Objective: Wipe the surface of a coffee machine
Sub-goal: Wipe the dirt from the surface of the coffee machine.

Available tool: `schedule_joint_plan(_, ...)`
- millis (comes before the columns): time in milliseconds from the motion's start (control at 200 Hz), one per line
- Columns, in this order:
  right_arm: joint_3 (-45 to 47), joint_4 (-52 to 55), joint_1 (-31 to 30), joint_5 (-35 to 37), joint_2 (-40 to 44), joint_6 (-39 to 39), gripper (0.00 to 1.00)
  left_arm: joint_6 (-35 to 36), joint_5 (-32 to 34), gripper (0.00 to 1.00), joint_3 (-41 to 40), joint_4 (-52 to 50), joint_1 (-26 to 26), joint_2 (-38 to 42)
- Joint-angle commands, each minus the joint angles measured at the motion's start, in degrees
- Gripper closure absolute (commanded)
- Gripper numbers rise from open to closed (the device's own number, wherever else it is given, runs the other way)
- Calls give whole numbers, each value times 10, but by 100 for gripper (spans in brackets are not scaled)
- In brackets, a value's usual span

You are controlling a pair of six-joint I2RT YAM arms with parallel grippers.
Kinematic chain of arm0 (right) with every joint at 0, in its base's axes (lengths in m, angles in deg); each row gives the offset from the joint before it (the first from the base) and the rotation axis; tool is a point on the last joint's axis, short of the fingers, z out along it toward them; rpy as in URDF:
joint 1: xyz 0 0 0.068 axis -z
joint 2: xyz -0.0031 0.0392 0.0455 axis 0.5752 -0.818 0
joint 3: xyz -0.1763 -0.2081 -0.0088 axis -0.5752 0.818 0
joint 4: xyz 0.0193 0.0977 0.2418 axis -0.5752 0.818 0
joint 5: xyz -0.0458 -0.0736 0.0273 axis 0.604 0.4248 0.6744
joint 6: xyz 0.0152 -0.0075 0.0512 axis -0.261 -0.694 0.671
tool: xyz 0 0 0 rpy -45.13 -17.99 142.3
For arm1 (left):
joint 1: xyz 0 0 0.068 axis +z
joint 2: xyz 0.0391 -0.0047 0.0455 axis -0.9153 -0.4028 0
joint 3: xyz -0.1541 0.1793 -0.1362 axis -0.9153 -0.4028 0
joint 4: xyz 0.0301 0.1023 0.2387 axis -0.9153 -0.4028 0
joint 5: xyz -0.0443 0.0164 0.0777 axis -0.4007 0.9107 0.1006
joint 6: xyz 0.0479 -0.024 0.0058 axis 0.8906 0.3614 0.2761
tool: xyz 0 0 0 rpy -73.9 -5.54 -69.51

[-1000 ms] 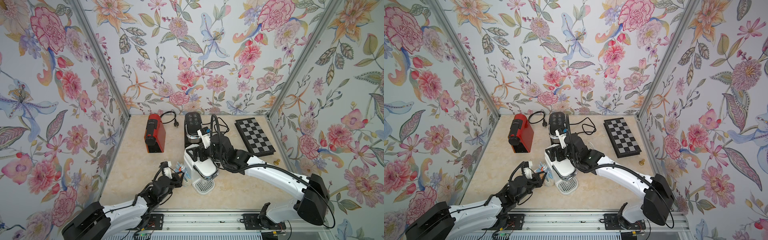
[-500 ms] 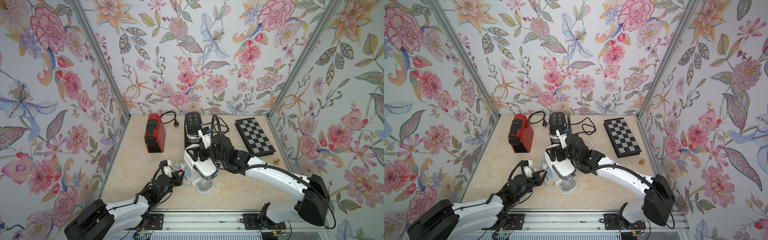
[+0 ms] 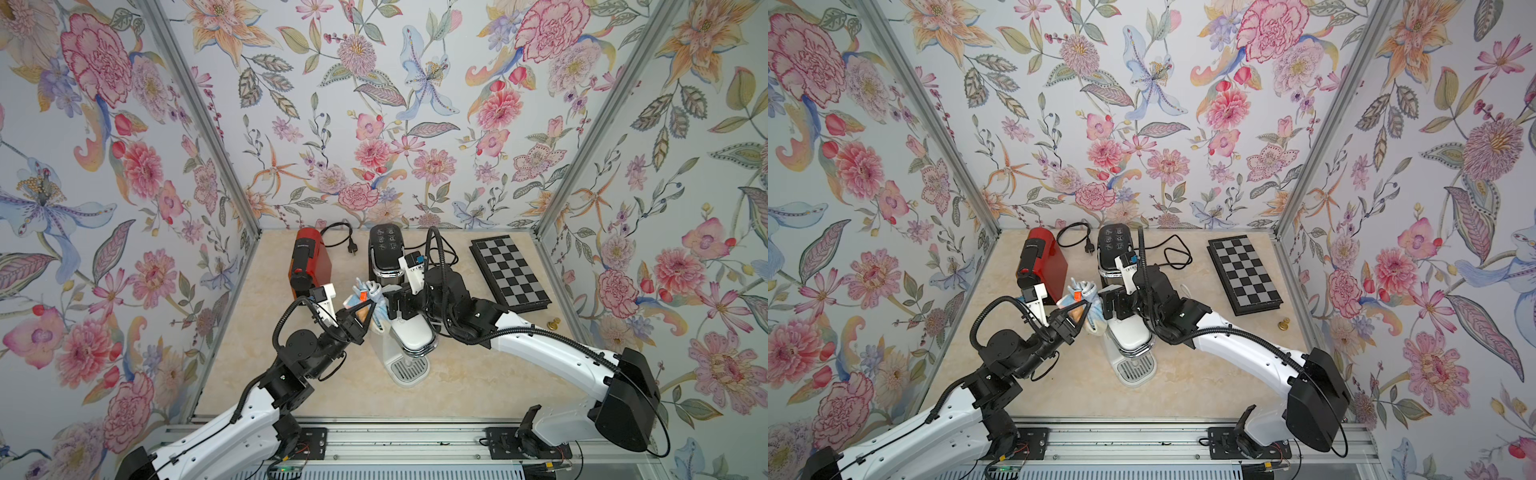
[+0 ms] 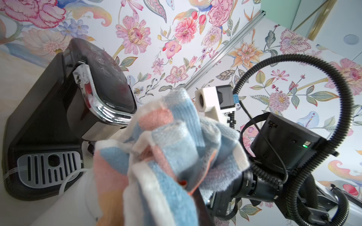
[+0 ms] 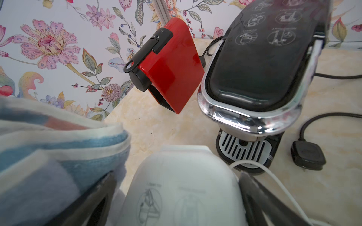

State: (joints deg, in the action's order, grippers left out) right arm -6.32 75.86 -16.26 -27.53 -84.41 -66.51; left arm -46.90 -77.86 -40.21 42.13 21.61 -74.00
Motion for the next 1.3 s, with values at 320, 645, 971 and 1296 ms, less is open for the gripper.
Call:
schedule_joint_plan(320,52,121,-36,-99,-64,18,2,-49,-36,100,-79,109,26,-64)
schedule_joint_plan(645,51,119,-33,-102,-69,18,2,-64,-20,100,-141,42,82,29)
schedule_joint_plan(971,45,120,-34,-108,-70,14,2,-35,-62,100,-113,78,118,-115)
schedule_joint_plan(1296,51,119,-31,-113,-71,12,1,-16,-105,100,-69,84,127,-234)
